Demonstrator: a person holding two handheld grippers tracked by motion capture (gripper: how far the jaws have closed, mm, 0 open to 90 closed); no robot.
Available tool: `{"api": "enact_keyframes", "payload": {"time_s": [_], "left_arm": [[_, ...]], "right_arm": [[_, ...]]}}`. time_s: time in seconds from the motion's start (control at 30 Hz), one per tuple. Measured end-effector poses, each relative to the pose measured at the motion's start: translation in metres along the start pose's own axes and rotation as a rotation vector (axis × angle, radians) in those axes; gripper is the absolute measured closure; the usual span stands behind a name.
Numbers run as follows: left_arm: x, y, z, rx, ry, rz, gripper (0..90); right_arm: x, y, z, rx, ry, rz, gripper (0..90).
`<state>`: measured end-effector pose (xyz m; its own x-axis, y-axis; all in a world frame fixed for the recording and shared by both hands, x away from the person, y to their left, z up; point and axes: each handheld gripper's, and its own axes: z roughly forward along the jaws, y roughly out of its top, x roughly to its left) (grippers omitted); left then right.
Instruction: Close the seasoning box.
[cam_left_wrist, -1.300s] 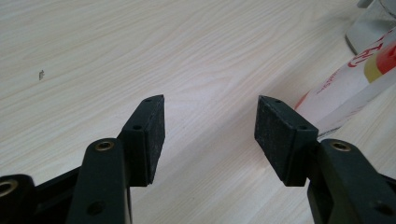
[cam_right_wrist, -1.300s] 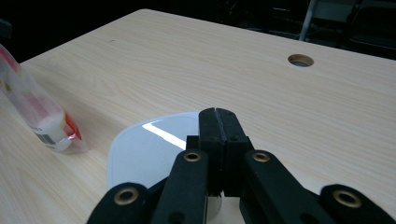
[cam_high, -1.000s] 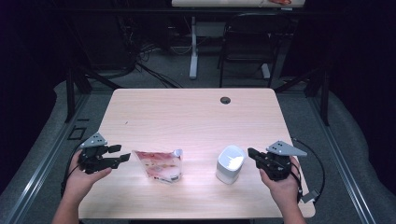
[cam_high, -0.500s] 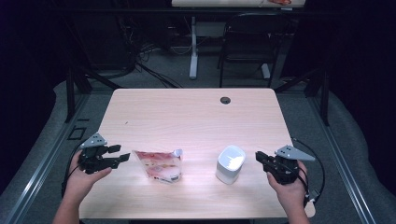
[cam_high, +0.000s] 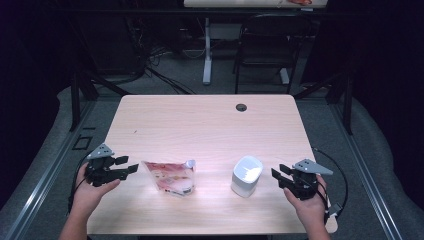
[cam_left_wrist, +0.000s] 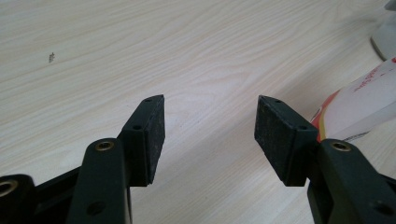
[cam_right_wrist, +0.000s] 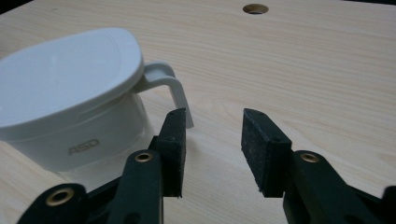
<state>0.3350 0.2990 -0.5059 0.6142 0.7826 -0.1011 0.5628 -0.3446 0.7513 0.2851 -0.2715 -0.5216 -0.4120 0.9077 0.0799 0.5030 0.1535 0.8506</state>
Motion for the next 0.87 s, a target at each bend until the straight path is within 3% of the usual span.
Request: {"api": "enact_keyframes", "payload": {"time_s": [0.17, 0.3, 0.87], "left_arm": [[-0.002, -0.002, 0.007, 0.009, 0.004, -0.001, 43.5], [-0.003, -0.003, 0.012, 0.018, 0.006, -0.003, 43.4], [-0.001, -0.004, 0.017, 0.012, 0.011, -0.018, 43.0]], "right_arm": [[-0.005, -0.012, 0.009, 0.042, -0.059, 0.008, 52.4], [-0.008, -0.017, 0.016, 0.046, -0.086, 0.01, 46.3], [-0.009, -0.021, 0.022, 0.048, -0.094, 0.008, 40.8]]}}
